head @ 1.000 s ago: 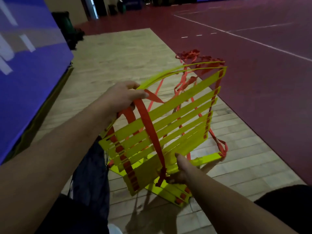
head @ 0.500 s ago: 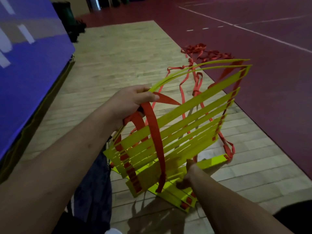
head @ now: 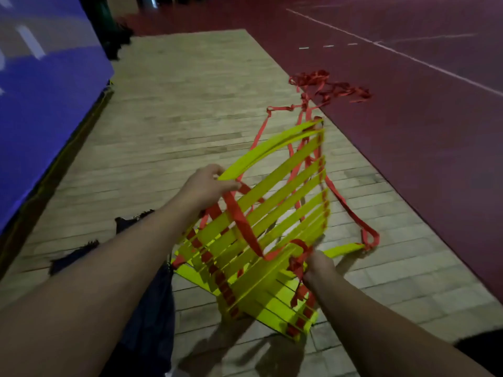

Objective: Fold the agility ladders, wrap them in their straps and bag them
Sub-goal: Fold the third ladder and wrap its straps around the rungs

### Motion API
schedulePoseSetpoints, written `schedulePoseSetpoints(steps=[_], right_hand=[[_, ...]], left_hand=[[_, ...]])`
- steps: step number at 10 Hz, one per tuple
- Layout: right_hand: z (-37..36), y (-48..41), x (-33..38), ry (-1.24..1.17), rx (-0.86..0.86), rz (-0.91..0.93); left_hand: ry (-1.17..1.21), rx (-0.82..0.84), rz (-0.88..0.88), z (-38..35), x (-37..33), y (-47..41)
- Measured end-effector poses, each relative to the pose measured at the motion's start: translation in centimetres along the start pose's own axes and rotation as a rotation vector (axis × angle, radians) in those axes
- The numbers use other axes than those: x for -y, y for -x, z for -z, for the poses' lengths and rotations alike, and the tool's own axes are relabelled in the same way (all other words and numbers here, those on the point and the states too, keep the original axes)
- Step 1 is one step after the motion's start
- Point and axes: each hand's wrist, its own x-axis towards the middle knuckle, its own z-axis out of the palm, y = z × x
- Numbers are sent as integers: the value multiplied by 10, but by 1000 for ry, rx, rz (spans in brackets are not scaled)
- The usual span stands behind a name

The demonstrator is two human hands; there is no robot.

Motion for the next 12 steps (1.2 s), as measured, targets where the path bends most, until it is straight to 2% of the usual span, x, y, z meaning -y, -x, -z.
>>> schedulePoseSetpoints(steps=[1, 2, 3, 4, 5, 6, 7, 8, 9, 10, 11, 12], right_hand=[[2, 25, 19, 75, 95, 36], [-2, 53, 44, 199, 183, 138], [-9, 73, 68, 308, 213, 240], [-14, 93, 88, 438, 289, 363], [-22, 121, 109, 447, 352, 525], [-20, 135, 117, 577, 418, 668], [-11, 144, 111, 870, 480, 888], [-14, 146, 99, 1127, 451, 1058], [-18, 152, 98, 1254, 440, 1124], [-27, 149, 102, 1298, 424, 1208], [-35, 153, 112, 1192, 486, 1143], [-28, 161, 133, 871, 906, 622]], left_hand=[[-86, -9, 74, -18, 32, -8], [-328, 67, 85, -35, 58, -6], [-634, 144, 167, -38, 66, -4], [-556, 106, 113, -42, 44, -4], [195, 241, 105, -57, -11, 9], [665, 334, 191, -63, -41, 20], [957, 328, 150, -52, -62, 21], [1028, 121, 106, -43, -60, 12], [972, 30, 89, -44, -52, 11], [827, 133, 20, -52, -54, 16], [811, 195, 14, -58, -61, 20], [1090, 158, 60, -33, -67, 13]])
